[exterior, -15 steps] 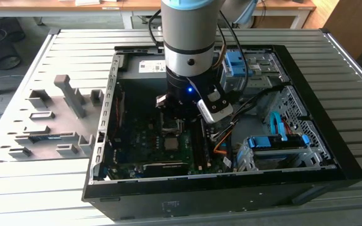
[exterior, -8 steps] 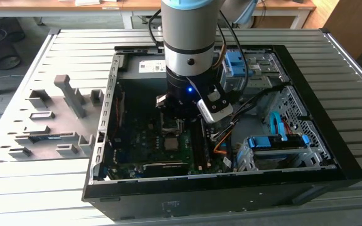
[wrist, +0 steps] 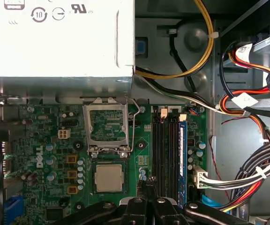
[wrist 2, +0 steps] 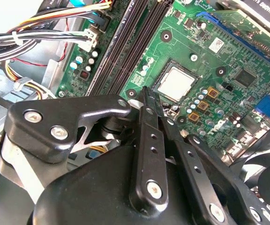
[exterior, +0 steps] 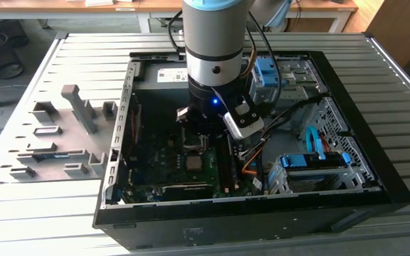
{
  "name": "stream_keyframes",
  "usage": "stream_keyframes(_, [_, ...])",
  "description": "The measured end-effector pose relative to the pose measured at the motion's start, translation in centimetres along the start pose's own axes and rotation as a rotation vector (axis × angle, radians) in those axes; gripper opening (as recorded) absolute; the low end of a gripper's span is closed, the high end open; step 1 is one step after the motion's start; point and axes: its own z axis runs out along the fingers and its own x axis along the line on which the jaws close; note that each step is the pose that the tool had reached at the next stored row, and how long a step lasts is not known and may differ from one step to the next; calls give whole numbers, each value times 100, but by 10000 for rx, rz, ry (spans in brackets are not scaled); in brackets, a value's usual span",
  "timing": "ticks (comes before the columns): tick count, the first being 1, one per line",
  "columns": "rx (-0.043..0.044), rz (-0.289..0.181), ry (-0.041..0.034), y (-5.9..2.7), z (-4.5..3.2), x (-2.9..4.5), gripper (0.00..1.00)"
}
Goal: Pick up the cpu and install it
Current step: 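Close the cpu cover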
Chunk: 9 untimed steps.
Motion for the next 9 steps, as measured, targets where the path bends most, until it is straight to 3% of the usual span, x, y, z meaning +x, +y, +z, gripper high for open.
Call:
stream_keyframes(3, [0,0,0,0,-1,0,10])
stream_keyframes(4, [-37,1,2,-1,-2,0,10])
stream_keyframes(9, [-927,23,21,0,-1,0,10])
